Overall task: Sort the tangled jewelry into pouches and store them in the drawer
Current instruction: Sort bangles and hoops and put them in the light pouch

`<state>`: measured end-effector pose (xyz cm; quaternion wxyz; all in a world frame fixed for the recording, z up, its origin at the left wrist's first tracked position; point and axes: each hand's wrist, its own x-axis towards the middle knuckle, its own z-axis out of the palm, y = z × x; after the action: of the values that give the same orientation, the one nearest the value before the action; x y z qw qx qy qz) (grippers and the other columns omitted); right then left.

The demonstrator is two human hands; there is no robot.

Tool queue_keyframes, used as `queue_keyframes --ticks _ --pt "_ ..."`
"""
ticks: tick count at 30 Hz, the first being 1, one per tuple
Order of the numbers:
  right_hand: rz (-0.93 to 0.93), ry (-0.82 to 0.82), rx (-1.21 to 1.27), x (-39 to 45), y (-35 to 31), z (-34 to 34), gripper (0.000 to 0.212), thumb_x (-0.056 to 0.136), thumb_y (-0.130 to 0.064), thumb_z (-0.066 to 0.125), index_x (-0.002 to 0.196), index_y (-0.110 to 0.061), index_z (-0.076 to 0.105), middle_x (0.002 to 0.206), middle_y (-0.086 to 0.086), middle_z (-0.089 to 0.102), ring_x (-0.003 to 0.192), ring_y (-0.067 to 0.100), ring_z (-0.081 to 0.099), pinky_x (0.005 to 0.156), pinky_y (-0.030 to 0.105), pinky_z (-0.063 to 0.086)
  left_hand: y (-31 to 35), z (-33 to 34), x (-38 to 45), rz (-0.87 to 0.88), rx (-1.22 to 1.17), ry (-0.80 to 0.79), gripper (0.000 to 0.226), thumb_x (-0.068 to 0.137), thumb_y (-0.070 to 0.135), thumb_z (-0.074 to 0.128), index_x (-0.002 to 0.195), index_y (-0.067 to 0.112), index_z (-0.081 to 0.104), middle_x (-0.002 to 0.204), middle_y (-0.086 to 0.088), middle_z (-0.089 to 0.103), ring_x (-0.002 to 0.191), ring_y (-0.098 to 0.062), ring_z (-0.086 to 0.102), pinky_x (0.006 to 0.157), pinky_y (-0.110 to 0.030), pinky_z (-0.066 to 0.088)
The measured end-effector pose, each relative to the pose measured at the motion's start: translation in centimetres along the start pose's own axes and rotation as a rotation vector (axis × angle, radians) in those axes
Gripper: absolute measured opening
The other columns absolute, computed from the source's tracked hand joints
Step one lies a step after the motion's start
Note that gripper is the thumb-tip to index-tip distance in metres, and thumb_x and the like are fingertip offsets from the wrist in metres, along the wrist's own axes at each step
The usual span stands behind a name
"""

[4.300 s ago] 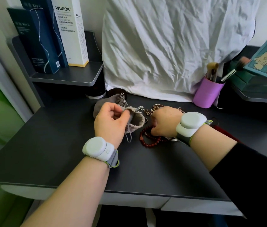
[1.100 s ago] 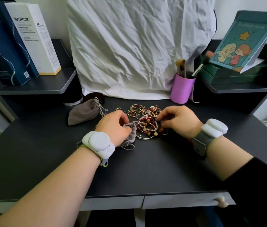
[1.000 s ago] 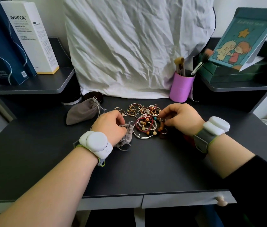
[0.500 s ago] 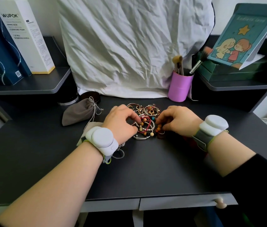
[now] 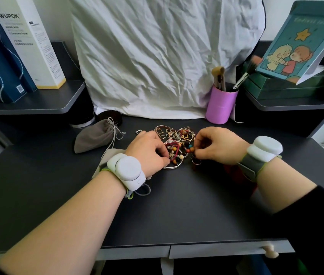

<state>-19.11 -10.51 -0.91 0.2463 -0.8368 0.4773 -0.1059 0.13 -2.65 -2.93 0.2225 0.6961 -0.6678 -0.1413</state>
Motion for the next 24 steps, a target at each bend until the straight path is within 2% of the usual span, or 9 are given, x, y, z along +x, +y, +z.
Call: queue_keyframes --ticks 2,4,7,9,13,17,20,24 --pt "0.016 0.062 0.138 0.1 0.0 0.0 0.011 0.069 -0.022 0.072 0.075 -0.027 0.064 0.069 -0.011 0.063 0.059 0.000 0.055 0.057 0.012 0.043 -0.1 0.0 0.1 -0.009 -0.010 0.006 0.010 0.075 0.028 0.073 0.068 0.032 0.067 0.086 0.015 0.047 0.105 -0.010 0.042 0.087 -0.024 0.032" --pt "0.021 0.096 0.301 0.2 -0.3 -0.1 0.011 0.071 -0.015 0.071 0.074 -0.023 0.064 0.066 -0.006 0.065 0.051 0.002 0.054 0.057 0.015 0.047 -0.2 0.0 0.1 -0.015 -0.010 0.014 0.012 0.076 0.028 0.072 0.067 0.033 0.065 0.086 0.015 0.048 0.105 -0.010 0.042 0.086 -0.024 0.032" --pt "-0.002 0.107 0.529 0.2 -1.1 -0.5 0.012 0.075 -0.004 0.068 0.075 -0.015 0.062 0.070 0.010 0.068 0.053 0.014 0.060 0.056 0.025 0.053 -0.2 0.2 0.2 -0.016 -0.006 0.036 0.013 0.078 0.027 0.069 0.067 0.032 0.064 0.089 0.014 0.050 0.106 -0.011 0.043 0.085 -0.025 0.033" --pt "-0.025 0.108 0.632 0.2 -1.8 -0.8 0.011 0.079 0.000 0.066 0.076 -0.010 0.061 0.072 0.013 0.069 0.055 0.015 0.063 0.052 0.025 0.054 -0.3 0.2 0.2 -0.020 -0.005 0.049 0.011 0.080 0.027 0.067 0.069 0.030 0.065 0.089 0.014 0.050 0.107 -0.012 0.043 0.087 -0.026 0.035" --pt "-0.022 0.146 0.802 0.2 -2.6 -1.3 0.011 0.081 0.004 0.061 0.078 -0.006 0.059 0.073 0.016 0.070 0.063 0.026 0.066 0.057 0.036 0.057 -0.4 0.0 0.2 -0.029 0.006 0.048 0.012 0.081 0.027 0.066 0.070 0.031 0.064 0.092 0.013 0.051 0.109 -0.013 0.044 0.092 -0.031 0.039" --pt "-0.035 0.177 0.913 -0.1 -3.3 -1.9 0.009 0.082 0.004 0.060 0.080 -0.005 0.058 0.070 0.015 0.069 0.059 0.026 0.064 0.051 0.031 0.056 -0.2 -0.3 0.1 -0.027 0.003 0.051 0.012 0.083 0.026 0.063 0.073 0.033 0.063 0.092 0.011 0.053 0.106 -0.015 0.048 0.091 -0.030 0.040" --pt "-0.036 0.229 0.940 -0.2 -3.9 -2.1 0.007 0.083 0.003 0.058 0.082 -0.004 0.058 0.065 0.014 0.068 0.055 0.026 0.061 0.051 0.032 0.056 -0.2 -0.5 -0.3 -0.055 -0.024 0.078 0.008 0.082 0.024 0.062 0.081 0.031 0.067 0.092 0.011 0.055 0.095 -0.014 0.054 0.084 -0.027 0.042" --pt "-0.043 0.247 0.935 -0.4 -4.4 -2.3 0.006 0.084 0.003 0.057 0.083 -0.003 0.059 0.061 0.013 0.067 0.049 0.023 0.060 0.047 0.031 0.054 0.1 -0.7 -0.6 -0.096 -0.057 0.091 0.014 0.082 0.024 0.061 0.094 0.032 0.066 0.087 0.012 0.055 0.083 -0.012 0.054 0.074 -0.023 0.041"
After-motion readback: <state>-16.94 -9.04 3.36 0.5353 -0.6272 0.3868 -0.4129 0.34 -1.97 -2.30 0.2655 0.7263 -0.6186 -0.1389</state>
